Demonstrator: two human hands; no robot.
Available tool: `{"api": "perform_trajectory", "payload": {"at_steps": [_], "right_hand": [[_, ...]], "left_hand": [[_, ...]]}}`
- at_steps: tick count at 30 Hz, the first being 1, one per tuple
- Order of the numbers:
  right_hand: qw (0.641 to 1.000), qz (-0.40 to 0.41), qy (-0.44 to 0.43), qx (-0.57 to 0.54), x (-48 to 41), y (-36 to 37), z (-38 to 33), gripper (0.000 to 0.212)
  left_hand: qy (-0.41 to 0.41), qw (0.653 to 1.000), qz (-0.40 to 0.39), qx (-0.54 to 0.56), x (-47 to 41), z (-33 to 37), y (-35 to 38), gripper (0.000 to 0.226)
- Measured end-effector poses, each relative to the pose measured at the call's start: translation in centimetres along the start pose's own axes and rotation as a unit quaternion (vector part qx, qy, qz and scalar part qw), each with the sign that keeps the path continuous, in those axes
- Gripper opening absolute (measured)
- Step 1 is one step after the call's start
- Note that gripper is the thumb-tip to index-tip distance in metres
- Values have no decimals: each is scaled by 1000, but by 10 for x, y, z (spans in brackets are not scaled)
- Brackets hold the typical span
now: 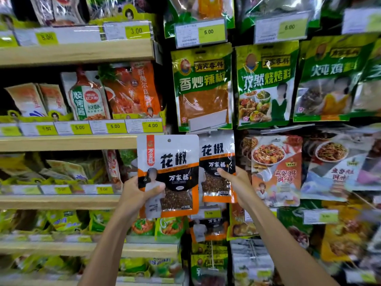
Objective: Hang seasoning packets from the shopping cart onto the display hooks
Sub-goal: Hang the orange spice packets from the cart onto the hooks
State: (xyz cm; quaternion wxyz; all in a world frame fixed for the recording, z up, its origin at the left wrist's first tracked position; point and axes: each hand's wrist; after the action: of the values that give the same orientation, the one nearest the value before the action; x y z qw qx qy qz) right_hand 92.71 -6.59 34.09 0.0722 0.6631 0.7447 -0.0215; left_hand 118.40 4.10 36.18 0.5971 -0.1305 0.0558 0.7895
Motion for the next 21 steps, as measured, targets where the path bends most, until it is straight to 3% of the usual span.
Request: {"api": "perform_trajectory", "payload": {"at_steps": [2,6,11,15,17,19,21], "right_hand": [[1000,5,5,14,-12,3,-3,68],[999,-2,1,47,-38,7,-9,51],[995,43,30,89,-54,10,-5,59],[991,47,13,128,-31,12,8,51],[980,97,-14,173,-7,12,22,43],[976,140,-51,156,18,13,33,38],[985,134,-61,90,36,15,35,32]], "left_hand": [[-2,1000,10,-6,-2,-2,4,28],[-10,1000,9,4,-2,-6,10,33],[-27,999,4,18,-2,-7,17,32],[-45,998,-11,30,-1,-11,20,34],[-53,998,-22,34,1,-14,23,38],[-58,997,-33,29,3,-18,30,41],[-58,997,-39,28,1,-21,40,41]]}}
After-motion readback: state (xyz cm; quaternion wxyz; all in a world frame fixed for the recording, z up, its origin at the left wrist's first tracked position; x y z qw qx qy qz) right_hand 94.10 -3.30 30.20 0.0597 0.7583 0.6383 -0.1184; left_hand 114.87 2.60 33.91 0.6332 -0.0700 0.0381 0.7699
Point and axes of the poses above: each hand's wrist, its own x-axis away from the middle knuckle, its own y-axis out of the palm, z = x × y, and after that the axes turned 1 degree about x, right-handed
